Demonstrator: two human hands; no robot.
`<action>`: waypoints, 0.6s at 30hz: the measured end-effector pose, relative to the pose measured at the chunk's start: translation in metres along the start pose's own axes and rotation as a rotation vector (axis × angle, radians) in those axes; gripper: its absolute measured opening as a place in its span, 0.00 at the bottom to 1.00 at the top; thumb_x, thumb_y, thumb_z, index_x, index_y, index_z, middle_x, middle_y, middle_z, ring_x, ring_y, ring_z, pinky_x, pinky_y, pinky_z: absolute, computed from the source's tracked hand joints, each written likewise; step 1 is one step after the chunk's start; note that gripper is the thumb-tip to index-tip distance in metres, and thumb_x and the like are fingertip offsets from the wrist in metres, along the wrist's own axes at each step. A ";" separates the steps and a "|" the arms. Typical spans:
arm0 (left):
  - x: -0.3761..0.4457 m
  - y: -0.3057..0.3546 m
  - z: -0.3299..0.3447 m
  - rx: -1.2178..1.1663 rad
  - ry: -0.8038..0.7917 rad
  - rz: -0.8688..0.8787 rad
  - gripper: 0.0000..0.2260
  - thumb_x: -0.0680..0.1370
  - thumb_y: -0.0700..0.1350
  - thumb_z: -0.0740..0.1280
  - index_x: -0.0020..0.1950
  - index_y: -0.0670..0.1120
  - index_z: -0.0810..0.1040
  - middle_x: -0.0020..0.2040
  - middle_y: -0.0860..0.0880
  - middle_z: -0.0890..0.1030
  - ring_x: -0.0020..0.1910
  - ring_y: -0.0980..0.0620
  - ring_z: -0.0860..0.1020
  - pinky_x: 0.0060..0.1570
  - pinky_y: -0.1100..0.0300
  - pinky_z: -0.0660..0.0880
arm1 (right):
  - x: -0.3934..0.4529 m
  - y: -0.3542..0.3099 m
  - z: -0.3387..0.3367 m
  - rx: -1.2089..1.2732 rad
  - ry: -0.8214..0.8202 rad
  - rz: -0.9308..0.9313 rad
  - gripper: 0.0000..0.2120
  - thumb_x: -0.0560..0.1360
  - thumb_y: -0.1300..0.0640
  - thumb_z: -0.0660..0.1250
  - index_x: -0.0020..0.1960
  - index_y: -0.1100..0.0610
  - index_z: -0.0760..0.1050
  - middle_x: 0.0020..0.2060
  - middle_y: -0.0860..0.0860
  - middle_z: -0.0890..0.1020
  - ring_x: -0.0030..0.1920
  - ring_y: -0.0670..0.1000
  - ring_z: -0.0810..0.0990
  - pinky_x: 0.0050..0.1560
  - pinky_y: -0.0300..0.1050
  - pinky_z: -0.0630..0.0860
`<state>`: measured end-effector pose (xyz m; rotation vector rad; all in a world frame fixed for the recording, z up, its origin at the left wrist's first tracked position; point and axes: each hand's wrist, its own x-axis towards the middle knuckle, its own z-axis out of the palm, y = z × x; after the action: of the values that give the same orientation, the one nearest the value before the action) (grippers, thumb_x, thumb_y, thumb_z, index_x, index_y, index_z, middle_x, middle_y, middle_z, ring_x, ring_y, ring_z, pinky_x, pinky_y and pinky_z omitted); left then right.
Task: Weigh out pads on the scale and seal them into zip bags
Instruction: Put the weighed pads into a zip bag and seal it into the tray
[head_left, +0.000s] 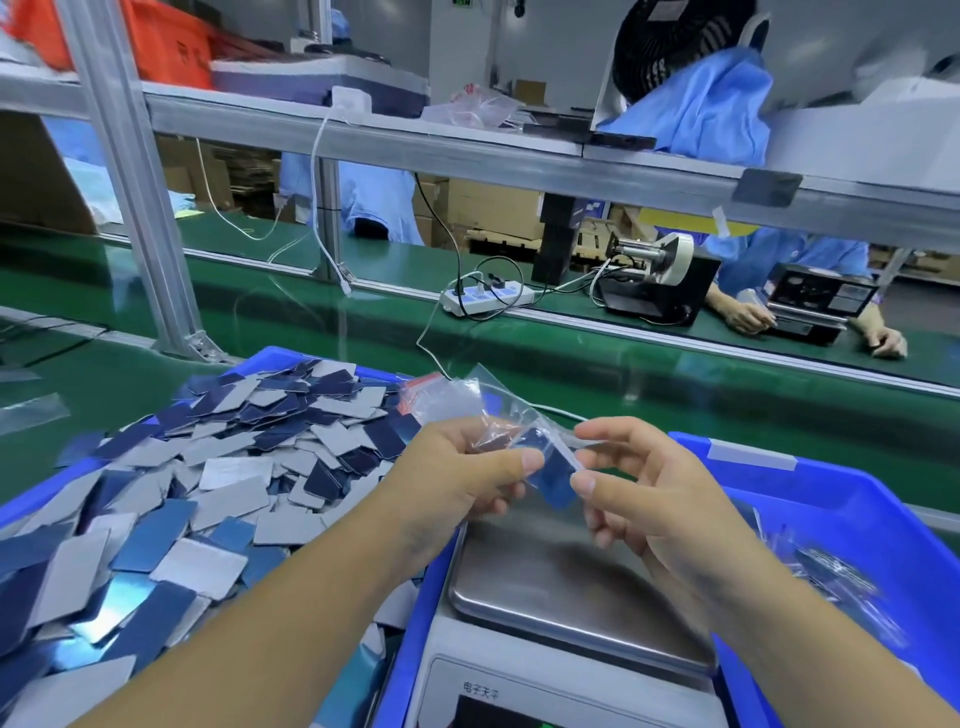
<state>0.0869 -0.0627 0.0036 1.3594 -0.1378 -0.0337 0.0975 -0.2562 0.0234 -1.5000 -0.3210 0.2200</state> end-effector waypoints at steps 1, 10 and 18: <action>0.000 0.001 0.000 -0.022 0.015 0.013 0.04 0.68 0.45 0.75 0.41 0.50 0.87 0.36 0.50 0.82 0.31 0.55 0.77 0.30 0.65 0.73 | 0.000 0.000 0.000 0.004 -0.003 0.002 0.15 0.66 0.67 0.77 0.51 0.58 0.80 0.38 0.54 0.80 0.28 0.53 0.74 0.27 0.43 0.73; -0.003 0.003 0.001 0.109 -0.050 -0.039 0.14 0.66 0.46 0.76 0.51 0.46 0.86 0.35 0.52 0.81 0.32 0.57 0.75 0.33 0.63 0.72 | -0.001 0.002 0.000 -0.088 0.044 -0.085 0.07 0.74 0.74 0.67 0.42 0.65 0.78 0.28 0.57 0.77 0.26 0.52 0.75 0.26 0.41 0.73; -0.003 0.006 0.002 -0.025 -0.053 -0.016 0.12 0.67 0.48 0.77 0.45 0.43 0.85 0.42 0.43 0.79 0.31 0.54 0.73 0.32 0.63 0.73 | -0.001 -0.002 -0.002 -0.220 0.005 -0.140 0.09 0.71 0.71 0.72 0.38 0.59 0.80 0.26 0.55 0.77 0.24 0.51 0.74 0.26 0.42 0.74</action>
<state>0.0828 -0.0634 0.0099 1.3352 -0.1711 -0.0848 0.0974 -0.2586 0.0257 -1.6870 -0.4559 0.0708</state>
